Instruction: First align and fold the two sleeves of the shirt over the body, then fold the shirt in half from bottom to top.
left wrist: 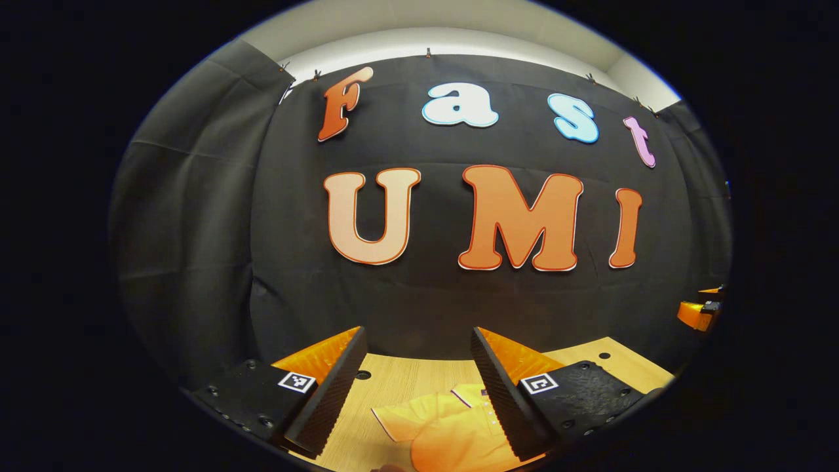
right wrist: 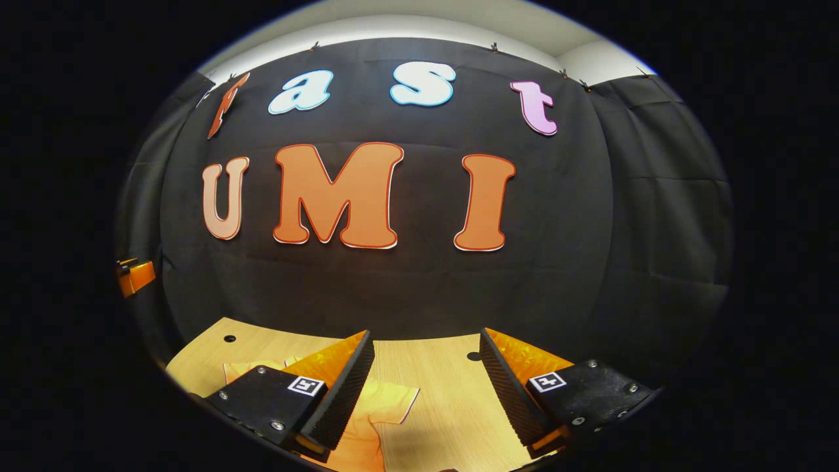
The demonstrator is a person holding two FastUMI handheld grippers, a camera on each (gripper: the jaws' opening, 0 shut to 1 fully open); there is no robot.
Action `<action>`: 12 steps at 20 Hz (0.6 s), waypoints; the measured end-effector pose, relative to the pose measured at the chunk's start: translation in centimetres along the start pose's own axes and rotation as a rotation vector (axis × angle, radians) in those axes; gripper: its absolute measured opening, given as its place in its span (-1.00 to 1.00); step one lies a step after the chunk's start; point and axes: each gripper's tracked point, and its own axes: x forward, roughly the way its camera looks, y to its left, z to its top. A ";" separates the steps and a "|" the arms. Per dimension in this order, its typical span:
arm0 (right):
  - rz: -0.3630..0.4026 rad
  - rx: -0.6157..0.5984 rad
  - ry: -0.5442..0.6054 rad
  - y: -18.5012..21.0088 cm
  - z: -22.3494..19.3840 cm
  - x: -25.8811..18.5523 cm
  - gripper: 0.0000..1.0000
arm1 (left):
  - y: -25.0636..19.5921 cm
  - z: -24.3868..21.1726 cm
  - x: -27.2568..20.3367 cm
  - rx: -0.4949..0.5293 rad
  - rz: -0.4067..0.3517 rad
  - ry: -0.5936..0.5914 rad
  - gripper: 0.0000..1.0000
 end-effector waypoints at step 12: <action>-0.001 -0.019 0.013 0.2 -0.2 1.6 0.96 | -2.1 1.7 0.5 0.073 -0.044 -0.050 0.94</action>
